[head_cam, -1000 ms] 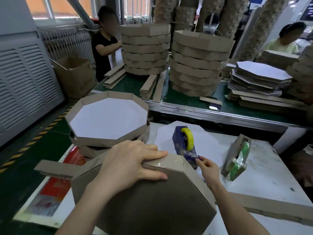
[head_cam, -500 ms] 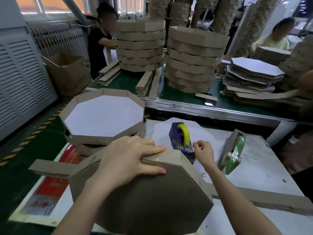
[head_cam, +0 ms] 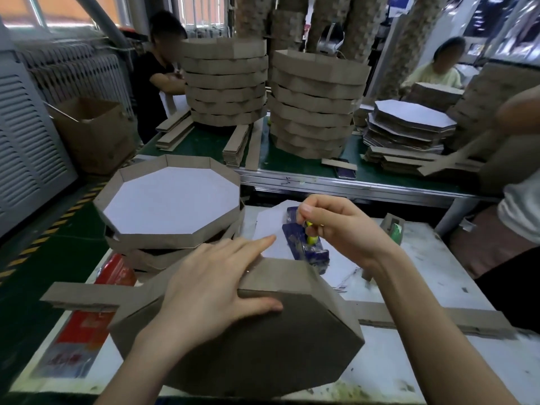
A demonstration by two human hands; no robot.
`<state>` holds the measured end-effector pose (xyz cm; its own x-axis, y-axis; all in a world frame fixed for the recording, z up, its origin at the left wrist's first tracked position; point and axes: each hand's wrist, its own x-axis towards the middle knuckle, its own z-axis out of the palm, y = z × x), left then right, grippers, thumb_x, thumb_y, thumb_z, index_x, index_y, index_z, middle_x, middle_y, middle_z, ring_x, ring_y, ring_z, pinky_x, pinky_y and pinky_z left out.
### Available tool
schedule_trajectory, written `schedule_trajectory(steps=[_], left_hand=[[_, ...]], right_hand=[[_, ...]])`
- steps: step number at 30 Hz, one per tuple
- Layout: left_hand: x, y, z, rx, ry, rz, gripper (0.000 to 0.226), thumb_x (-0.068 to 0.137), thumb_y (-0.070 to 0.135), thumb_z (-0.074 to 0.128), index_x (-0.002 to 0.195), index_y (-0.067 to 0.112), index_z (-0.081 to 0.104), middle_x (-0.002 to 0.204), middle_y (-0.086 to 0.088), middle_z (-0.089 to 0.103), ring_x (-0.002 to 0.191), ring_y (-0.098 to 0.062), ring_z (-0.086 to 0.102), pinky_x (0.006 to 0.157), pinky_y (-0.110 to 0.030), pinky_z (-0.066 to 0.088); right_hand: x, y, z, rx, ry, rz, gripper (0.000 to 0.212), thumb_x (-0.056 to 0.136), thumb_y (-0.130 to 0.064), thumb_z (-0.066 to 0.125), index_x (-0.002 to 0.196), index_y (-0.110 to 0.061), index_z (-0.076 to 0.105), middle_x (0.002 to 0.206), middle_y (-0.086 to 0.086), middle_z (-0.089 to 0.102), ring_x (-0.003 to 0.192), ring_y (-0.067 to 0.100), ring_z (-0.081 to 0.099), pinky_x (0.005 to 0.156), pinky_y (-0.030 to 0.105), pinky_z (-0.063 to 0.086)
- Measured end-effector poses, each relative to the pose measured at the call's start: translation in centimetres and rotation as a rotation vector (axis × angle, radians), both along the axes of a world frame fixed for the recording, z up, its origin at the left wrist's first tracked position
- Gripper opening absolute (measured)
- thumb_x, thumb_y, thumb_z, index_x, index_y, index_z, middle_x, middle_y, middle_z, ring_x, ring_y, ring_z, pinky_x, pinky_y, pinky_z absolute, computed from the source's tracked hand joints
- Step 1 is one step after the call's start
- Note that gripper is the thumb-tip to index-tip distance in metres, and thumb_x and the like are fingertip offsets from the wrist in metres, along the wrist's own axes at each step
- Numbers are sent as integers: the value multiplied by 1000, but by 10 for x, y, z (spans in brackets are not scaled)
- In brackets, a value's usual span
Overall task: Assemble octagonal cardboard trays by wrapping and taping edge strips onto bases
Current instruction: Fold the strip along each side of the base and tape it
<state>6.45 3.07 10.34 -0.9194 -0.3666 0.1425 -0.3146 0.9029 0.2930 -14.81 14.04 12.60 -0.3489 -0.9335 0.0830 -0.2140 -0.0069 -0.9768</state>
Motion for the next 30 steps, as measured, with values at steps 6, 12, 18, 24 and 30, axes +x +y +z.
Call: schedule_trajectory(steps=[6, 12, 18, 24, 30], left_hand=[[0, -1, 14, 648, 182, -53, 112, 51, 92, 52, 145, 59, 1, 123, 48, 40, 112, 22, 43, 92, -13, 37], [-8, 1, 21, 771, 420, -35, 41, 77, 59, 55, 105, 33, 70, 97, 11, 71, 96, -4, 64, 83, -22, 51], [-10, 0, 16, 787, 456, 104, 14, 79, 35, 74, 74, 22, 74, 72, 5, 72, 70, -7, 66, 64, -18, 48], [-16, 1, 9, 691, 463, 290, 19, 82, 37, 73, 68, 25, 72, 66, 11, 69, 64, -6, 62, 63, -25, 48], [-19, 3, 10, 601, 439, 378, 20, 80, 43, 73, 67, 28, 72, 61, 15, 67, 63, -7, 63, 67, -35, 54]], right_hand=[[18, 15, 11, -45, 51, 121, 17, 90, -35, 62, 75, -30, 69, 77, -12, 58, 74, 14, 46, 73, 27, 39], [23, 17, 14, 32, 206, 256, 18, 94, -17, 55, 81, -21, 67, 88, -9, 58, 84, 18, 52, 80, 25, 45], [22, 12, 17, 136, 333, 219, 14, 90, -32, 66, 84, -22, 73, 91, 1, 71, 86, 25, 63, 83, 42, 51], [17, 4, 19, 167, 455, 127, 8, 88, -23, 75, 86, -19, 81, 74, -4, 75, 69, 43, 58, 69, 54, 49], [12, -1, 18, 209, 466, 87, 20, 85, -25, 77, 105, -21, 76, 63, -8, 72, 58, 9, 52, 61, 28, 50]])
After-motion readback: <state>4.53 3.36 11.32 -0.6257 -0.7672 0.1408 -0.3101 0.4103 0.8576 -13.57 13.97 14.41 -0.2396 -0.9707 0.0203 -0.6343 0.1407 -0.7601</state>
